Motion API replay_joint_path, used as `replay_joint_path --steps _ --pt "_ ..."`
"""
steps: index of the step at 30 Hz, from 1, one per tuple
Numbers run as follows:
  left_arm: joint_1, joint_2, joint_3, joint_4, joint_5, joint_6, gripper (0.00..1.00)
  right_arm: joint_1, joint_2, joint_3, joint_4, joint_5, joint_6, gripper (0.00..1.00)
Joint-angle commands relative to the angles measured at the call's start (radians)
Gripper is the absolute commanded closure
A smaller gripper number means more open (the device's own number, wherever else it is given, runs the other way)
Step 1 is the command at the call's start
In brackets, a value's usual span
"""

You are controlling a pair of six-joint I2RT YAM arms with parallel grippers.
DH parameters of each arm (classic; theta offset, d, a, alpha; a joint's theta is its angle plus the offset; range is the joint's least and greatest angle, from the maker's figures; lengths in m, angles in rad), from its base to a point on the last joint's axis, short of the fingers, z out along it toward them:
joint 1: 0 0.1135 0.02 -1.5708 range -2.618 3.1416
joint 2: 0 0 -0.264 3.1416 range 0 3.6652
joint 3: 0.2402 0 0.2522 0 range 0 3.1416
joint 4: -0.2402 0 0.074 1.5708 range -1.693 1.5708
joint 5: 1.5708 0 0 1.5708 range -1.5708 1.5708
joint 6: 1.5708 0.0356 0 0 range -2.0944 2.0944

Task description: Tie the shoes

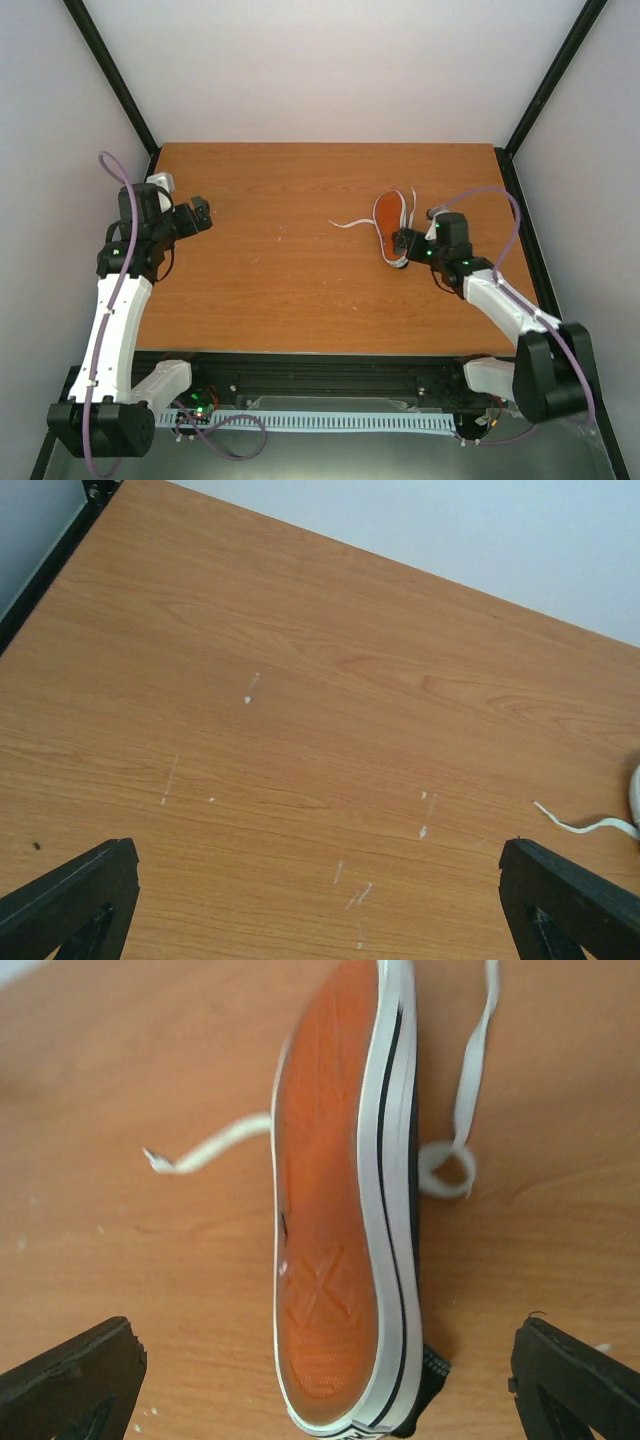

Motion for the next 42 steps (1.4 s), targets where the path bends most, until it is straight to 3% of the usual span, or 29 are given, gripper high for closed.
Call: replay_joint_path --steps 1,5,17,22,28,38,42 --pt "0.003 -0.023 -0.006 0.002 -0.072 0.057 0.0 0.044 0.126 0.049 -0.005 0.014 0.028 0.0" --pt "0.004 -0.018 -0.01 -0.003 -0.089 0.058 0.0 0.045 0.231 0.074 -0.006 0.047 0.043 0.02" --pt "0.003 -0.019 -0.014 -0.005 -0.088 0.058 0.0 0.052 0.329 0.079 0.057 -0.028 0.059 0.47" --pt "0.003 -0.019 -0.016 -0.006 -0.092 0.058 0.0 0.051 0.333 0.07 0.085 -0.054 0.097 0.59" --pt "0.003 -0.023 -0.016 -0.007 -0.095 0.058 0.0 0.049 0.249 0.075 0.053 0.047 0.141 0.95" --pt "0.003 -0.03 -0.017 -0.006 -0.085 0.056 0.0 -0.098 -0.078 0.221 -0.212 0.451 -0.017 0.97" --pt "0.003 -0.031 -0.017 -0.005 -0.077 0.054 0.0 -0.097 -0.134 0.262 -0.238 0.529 -0.049 0.97"
